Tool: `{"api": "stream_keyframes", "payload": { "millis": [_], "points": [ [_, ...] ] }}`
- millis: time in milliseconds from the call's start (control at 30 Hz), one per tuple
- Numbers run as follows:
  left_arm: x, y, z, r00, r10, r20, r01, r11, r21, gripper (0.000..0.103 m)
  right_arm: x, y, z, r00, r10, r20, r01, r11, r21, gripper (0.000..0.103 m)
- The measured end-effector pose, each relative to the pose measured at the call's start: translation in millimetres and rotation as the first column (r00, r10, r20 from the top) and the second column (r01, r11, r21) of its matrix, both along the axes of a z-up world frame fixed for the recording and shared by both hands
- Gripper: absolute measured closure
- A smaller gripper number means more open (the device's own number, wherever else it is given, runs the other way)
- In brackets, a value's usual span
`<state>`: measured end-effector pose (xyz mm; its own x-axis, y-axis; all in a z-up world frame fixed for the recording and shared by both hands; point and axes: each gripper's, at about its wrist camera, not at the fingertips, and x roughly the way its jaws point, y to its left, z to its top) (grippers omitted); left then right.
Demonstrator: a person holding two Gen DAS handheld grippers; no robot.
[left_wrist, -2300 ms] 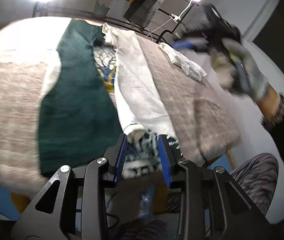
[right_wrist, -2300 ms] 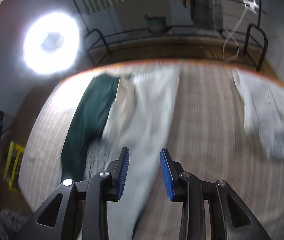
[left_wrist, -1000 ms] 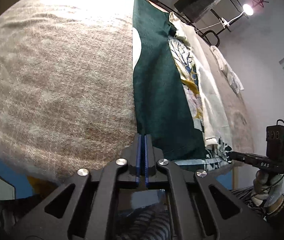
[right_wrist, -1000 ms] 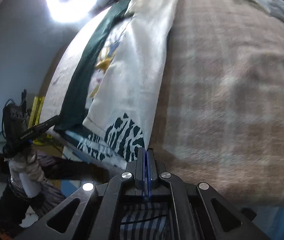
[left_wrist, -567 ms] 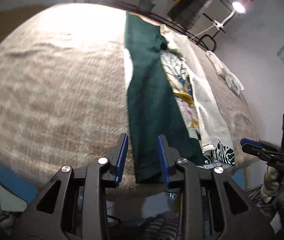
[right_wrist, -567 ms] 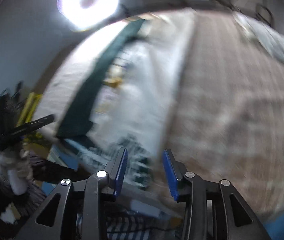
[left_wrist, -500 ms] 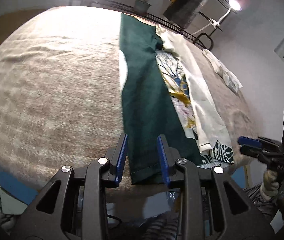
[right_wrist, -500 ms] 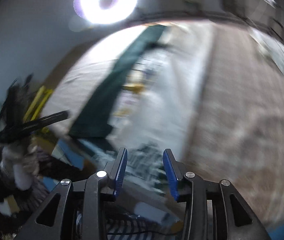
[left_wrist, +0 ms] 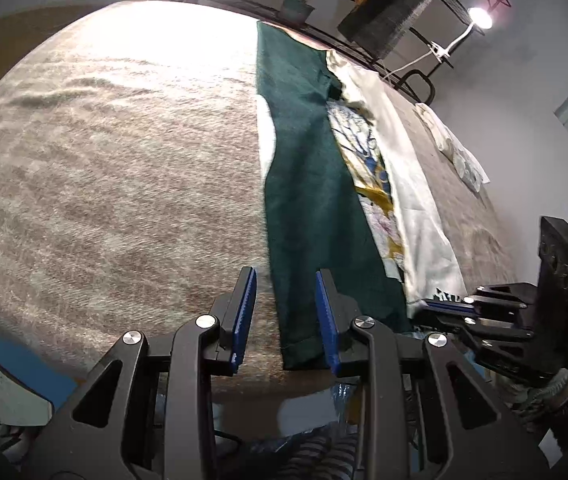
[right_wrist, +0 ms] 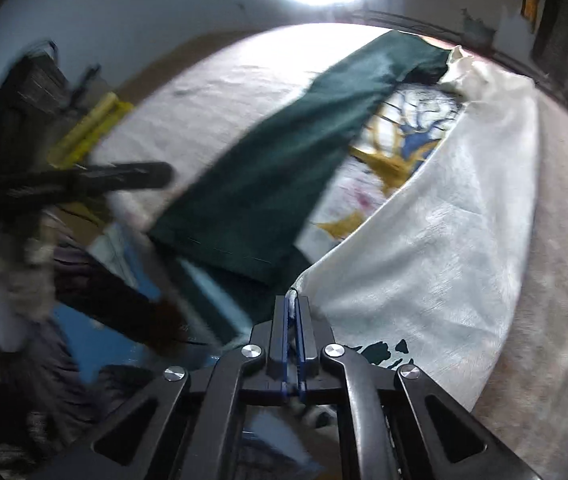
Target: Fold small clothes
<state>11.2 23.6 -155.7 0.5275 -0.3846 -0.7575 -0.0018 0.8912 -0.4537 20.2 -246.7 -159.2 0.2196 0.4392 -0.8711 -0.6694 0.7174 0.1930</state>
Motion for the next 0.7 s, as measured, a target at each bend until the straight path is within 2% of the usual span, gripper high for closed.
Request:
{"api": "stream_keyframes", "payload": {
  "millis": [67, 100, 133, 167, 200, 333, 400, 467, 567, 600, 633, 700],
  "points": [
    [1, 5, -1, 1.000, 0.007, -0.014, -0.007, 1.000, -0.009, 0.074, -1, -2, 4, 1.000, 0.013, -0.015, -0.013, 1.000, 0.011, 0.094],
    [2, 6, -2, 1.000, 0.007, -0.022, -0.007, 1.000, -0.013, 0.074, -2, -7, 8, 1.000, 0.001, -0.027, 0.000, 1.000, 0.017, 0.071],
    [2, 7, -3, 0.999, 0.005, -0.032, -0.006, 1.000, -0.018, 0.073, -2, -13, 11, 0.999, -0.023, -0.035, 0.024, 0.999, 0.025, 0.062],
    [2, 9, -4, 0.999, 0.001, -0.040, -0.002, 1.000, -0.025, 0.072, -4, -21, 16, 0.998, -0.056, -0.037, 0.058, 0.997, 0.043, 0.058],
    [3, 10, -5, 0.999, -0.006, -0.050, 0.004, 0.999, -0.036, 0.070, -4, -32, 21, 0.995, -0.089, -0.040, 0.091, 0.994, 0.057, 0.060],
    [4, 8, -17, 0.992, -0.049, -0.118, 0.037, 0.994, -0.100, 0.069, -2, -82, 30, 0.962, -0.269, -0.036, 0.270, 0.962, 0.030, 0.055],
    [4, 5, -23, 0.986, -0.072, -0.149, 0.051, 0.989, -0.136, 0.069, -1, -104, 25, 0.939, -0.336, -0.072, 0.338, 0.941, 0.019, 0.046],
    [3, 3, -26, 0.984, -0.079, -0.159, 0.051, 0.984, -0.170, 0.069, 1, -126, 12, 0.911, -0.389, -0.137, 0.394, 0.919, 0.010, 0.046],
    [6, -3, -26, 0.978, -0.113, -0.174, 0.077, 0.977, -0.201, 0.070, 5, -138, -7, 0.884, -0.404, -0.235, 0.424, 0.905, 0.040, 0.048],
    [6, -8, -28, 0.974, -0.133, -0.185, 0.092, 0.972, -0.215, 0.076, 5, -139, -11, 0.875, -0.405, -0.265, 0.434, 0.899, 0.061, 0.048],
    [7, -12, -29, 0.971, -0.144, -0.193, 0.102, 0.972, -0.211, 0.087, 5, -139, -10, 0.876, -0.402, -0.267, 0.435, 0.897, 0.076, 0.048],
    [9, -17, -30, 0.968, -0.154, -0.196, 0.117, 0.975, -0.187, 0.097, 9, -136, -12, 0.874, -0.358, -0.328, 0.415, 0.902, 0.123, 0.072]
  ]
}}
